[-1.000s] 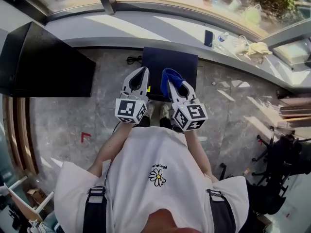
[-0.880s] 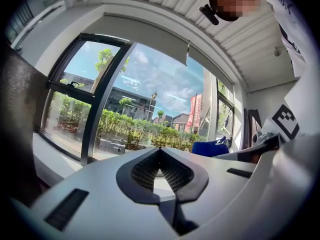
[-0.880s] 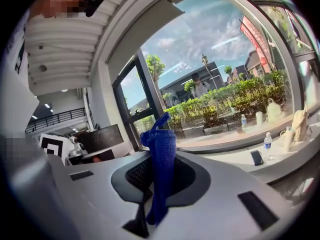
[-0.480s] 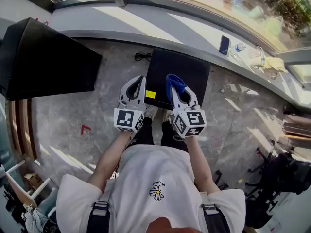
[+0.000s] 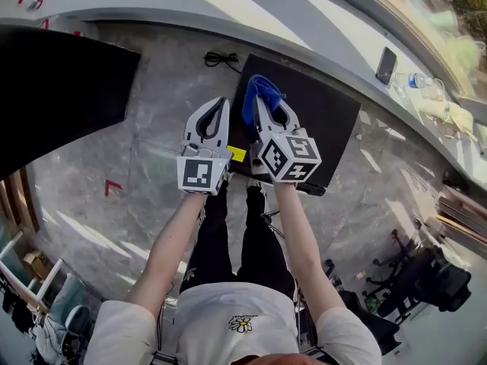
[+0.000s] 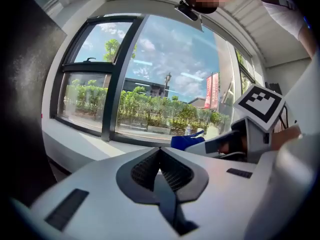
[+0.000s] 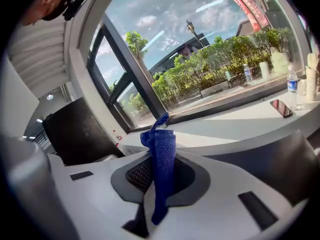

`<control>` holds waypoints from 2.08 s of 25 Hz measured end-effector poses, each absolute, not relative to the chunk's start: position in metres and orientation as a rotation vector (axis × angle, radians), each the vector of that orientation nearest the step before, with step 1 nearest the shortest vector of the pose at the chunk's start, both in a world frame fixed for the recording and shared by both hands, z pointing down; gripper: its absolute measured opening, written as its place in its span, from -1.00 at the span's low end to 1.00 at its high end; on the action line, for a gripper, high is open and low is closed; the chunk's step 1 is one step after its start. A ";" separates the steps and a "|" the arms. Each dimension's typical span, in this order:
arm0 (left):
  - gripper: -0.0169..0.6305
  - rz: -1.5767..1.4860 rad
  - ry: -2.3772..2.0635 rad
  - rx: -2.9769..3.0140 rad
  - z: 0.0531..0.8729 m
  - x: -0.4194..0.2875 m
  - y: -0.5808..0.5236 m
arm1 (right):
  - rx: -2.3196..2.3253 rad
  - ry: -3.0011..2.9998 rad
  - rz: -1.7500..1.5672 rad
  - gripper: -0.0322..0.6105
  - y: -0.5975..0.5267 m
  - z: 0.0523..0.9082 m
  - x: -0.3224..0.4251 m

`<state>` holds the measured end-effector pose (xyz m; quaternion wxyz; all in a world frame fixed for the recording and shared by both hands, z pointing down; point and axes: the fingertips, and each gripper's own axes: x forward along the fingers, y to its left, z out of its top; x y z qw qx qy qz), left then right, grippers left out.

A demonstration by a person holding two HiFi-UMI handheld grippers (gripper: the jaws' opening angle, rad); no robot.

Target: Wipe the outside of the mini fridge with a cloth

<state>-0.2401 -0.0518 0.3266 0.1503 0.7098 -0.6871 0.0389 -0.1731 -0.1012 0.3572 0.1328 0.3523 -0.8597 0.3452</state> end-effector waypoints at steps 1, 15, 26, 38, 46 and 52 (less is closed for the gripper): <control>-0.93 0.100 -1.978 2.017 0.338 -0.247 -0.055 | 1.026 -2.492 0.990 -0.70 -0.111 0.366 -0.182; -0.93 0.102 -1.928 1.901 0.436 -0.262 -0.082 | 1.036 -2.201 0.915 -0.70 -0.176 0.500 -0.212; -0.93 0.133 -1.916 1.887 0.451 -0.240 -0.080 | 1.009 -2.186 0.816 -0.70 -0.180 0.507 -0.190; -0.93 0.154 -1.824 1.959 0.458 -0.150 -0.099 | 1.079 -2.137 0.810 -0.70 -0.202 0.511 -0.090; -0.93 0.180 -1.765 2.013 0.460 -0.087 -0.116 | 1.162 -2.099 0.829 -0.70 -0.219 0.516 -0.006; -0.93 0.215 -1.721 2.045 0.465 -0.046 -0.123 | 1.205 -2.080 0.807 -0.70 -0.229 0.516 0.048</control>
